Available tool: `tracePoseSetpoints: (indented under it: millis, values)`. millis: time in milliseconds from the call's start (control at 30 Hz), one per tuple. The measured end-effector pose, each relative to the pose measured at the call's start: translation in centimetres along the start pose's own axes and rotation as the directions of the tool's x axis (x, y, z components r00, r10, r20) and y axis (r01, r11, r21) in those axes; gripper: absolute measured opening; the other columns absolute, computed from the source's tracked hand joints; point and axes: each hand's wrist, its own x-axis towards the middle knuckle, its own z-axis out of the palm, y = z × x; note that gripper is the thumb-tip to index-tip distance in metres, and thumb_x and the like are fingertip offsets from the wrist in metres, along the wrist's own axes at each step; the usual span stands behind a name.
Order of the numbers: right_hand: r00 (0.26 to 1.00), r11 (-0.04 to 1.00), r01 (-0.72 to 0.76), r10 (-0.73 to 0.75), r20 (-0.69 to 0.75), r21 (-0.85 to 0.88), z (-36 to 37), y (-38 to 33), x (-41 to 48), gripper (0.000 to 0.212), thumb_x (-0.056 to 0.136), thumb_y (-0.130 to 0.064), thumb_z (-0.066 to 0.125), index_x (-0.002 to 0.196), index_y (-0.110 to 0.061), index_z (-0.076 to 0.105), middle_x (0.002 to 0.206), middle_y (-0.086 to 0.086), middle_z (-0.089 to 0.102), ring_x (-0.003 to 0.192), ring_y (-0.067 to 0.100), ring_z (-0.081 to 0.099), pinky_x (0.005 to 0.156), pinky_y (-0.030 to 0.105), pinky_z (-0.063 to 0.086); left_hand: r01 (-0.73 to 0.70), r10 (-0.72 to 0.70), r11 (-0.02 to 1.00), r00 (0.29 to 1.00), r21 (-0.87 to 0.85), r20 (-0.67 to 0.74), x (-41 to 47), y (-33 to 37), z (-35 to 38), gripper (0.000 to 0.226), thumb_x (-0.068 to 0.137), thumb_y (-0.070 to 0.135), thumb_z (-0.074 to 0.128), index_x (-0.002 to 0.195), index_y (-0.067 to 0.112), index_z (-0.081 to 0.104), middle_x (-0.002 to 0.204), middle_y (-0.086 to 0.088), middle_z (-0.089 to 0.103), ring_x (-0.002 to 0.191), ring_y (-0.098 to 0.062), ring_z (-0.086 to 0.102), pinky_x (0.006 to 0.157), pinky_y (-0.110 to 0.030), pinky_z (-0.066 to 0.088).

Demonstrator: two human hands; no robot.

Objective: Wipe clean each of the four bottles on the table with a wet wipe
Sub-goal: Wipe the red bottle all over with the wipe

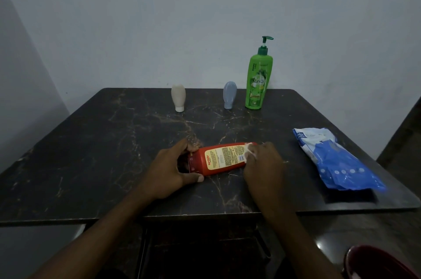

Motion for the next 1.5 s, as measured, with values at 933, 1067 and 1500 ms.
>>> tracePoseSetpoints:
  millis: [933, 1067, 1500]
  values:
    - [0.907, 0.911, 0.411, -0.412, 0.086, 0.036, 2.2, -3.5, -4.7, 0.049, 0.093, -0.013, 0.059, 0.14, -0.021, 0.049, 0.143, -0.004, 0.039, 0.126, 0.012, 0.047, 0.105, 0.024, 0.038, 0.024, -0.027, 0.997, 0.998, -0.067, -0.048, 0.0, 0.4, -0.2, 0.051, 0.064, 0.049, 0.09, 0.106, 0.031, 0.068, 0.102, 0.015, 0.071, 0.091, -0.005, 0.068, 0.078, -0.024, 0.054]
    - [0.89, 0.891, 0.452, -0.454, 0.038, 0.047, 2.3, -2.4, -3.8, 0.049, 0.09, -0.008, 0.062, 0.137, -0.021, 0.054, 0.136, -0.006, 0.043, 0.12, 0.01, 0.05, 0.099, 0.017, 0.037, 0.058, -0.065, 0.99, 0.997, -0.132, -0.051, 0.1, 0.5, -0.3, 0.043, 0.065, 0.043, 0.091, 0.1, 0.025, 0.072, 0.087, 0.006, 0.076, 0.072, -0.01, 0.072, 0.068, -0.028, 0.058]
    - [0.994, 0.984, 0.099, -0.091, -0.057, 0.145, 0.1, 0.9, 0.5, 0.036, 0.093, -0.007, 0.058, 0.127, -0.02, 0.059, 0.126, -0.001, 0.05, 0.105, 0.007, 0.051, 0.08, 0.017, 0.04, 0.114, -0.112, 0.961, 0.993, -0.252, 0.024, 0.3, 0.9, -0.7, 0.019, 0.082, 0.031, 0.081, 0.085, 0.013, 0.074, 0.07, -0.008, 0.074, 0.054, -0.022, 0.068, 0.056, -0.029, 0.055]
